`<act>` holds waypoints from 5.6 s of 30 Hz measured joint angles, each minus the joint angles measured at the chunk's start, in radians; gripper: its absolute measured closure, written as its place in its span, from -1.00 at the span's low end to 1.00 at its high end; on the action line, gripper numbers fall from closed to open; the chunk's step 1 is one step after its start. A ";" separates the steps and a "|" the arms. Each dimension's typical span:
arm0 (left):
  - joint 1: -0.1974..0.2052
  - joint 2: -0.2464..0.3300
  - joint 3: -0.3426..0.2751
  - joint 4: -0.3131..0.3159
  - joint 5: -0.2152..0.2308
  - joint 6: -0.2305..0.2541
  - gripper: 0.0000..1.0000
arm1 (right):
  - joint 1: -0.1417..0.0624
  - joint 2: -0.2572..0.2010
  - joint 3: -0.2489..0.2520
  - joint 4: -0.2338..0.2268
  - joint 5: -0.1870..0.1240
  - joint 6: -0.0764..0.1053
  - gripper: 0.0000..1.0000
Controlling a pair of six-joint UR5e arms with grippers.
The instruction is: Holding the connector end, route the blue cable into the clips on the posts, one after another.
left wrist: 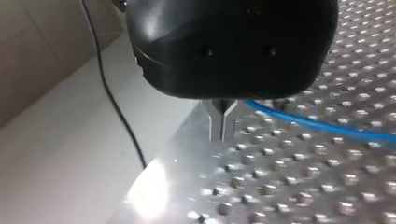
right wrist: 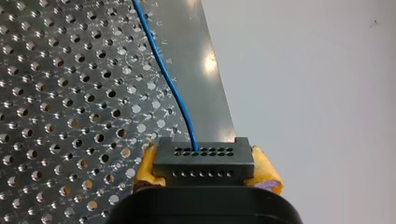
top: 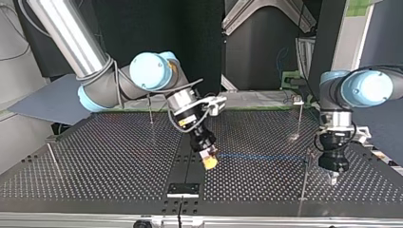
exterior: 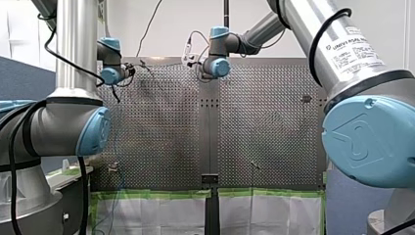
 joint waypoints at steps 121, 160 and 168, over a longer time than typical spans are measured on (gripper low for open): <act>-0.076 0.201 -0.055 -0.562 -0.114 0.063 -1.00 | -0.037 0.076 -0.111 0.115 -0.027 0.012 1.00; -0.216 0.333 -0.055 -0.759 -0.135 0.249 -1.00 | -0.040 0.076 -0.110 0.138 -0.030 0.013 1.00; -0.226 0.302 -0.055 -0.734 -0.201 0.324 -1.00 | -0.045 0.076 -0.110 0.140 -0.037 0.012 1.00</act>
